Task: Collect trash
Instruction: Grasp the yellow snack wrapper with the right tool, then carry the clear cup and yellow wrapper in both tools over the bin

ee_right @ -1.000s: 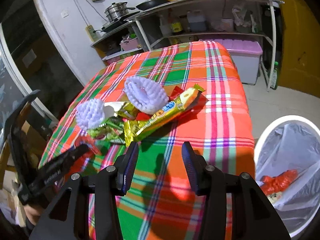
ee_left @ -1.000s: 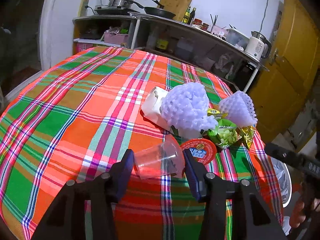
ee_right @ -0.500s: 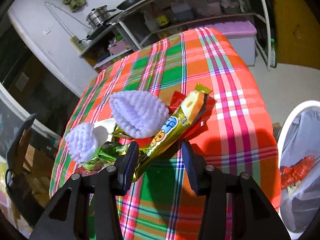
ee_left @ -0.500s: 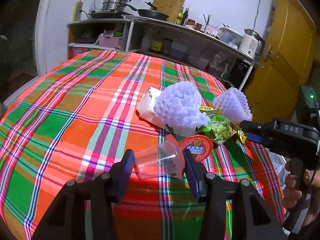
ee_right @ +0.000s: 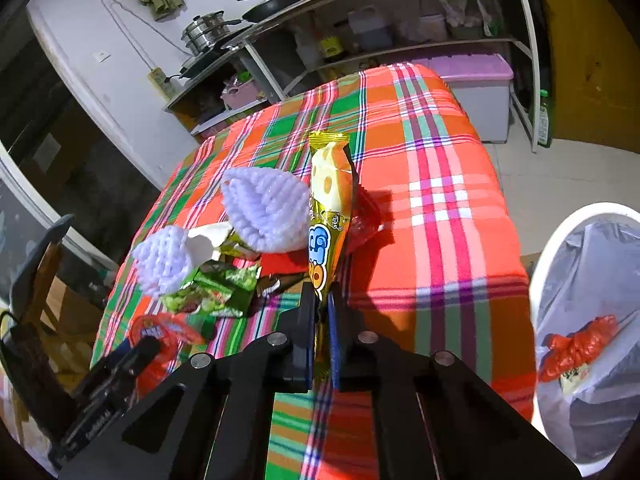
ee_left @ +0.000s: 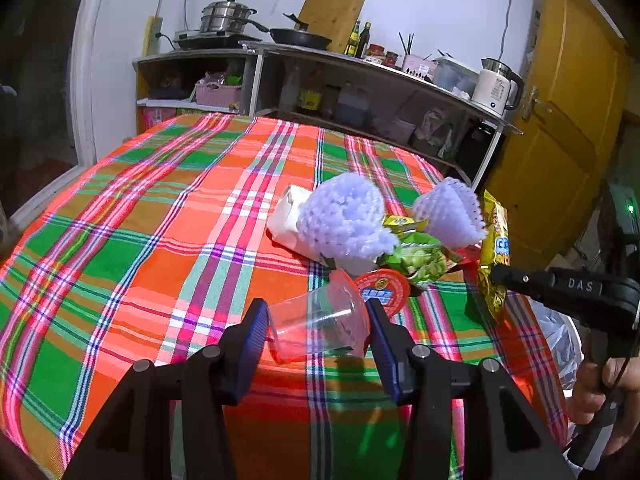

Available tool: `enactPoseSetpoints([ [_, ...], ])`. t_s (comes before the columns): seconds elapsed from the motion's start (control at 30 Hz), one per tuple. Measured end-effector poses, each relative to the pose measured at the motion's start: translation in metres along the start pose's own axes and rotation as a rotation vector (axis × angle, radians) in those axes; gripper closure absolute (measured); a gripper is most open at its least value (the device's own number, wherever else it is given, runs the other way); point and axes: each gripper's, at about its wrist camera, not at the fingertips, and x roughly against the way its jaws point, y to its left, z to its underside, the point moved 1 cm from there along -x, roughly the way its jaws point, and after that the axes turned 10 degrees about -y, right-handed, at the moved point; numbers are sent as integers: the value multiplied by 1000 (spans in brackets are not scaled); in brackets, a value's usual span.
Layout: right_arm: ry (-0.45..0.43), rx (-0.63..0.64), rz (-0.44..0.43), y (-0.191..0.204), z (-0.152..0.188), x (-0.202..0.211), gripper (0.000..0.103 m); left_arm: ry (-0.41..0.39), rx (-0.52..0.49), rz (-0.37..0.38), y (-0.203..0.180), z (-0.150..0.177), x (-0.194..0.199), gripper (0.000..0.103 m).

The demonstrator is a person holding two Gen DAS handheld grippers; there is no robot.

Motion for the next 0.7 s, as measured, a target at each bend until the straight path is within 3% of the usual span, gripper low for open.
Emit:
enactPoseSetpoints([
  [0.33, -53, 76, 0, 2, 11, 44, 97, -47, -50, 35, -31, -7, 29, 53],
  [0.7, -99, 70, 34, -20, 22, 87, 97, -40, -120, 126, -85, -3, 40, 53],
])
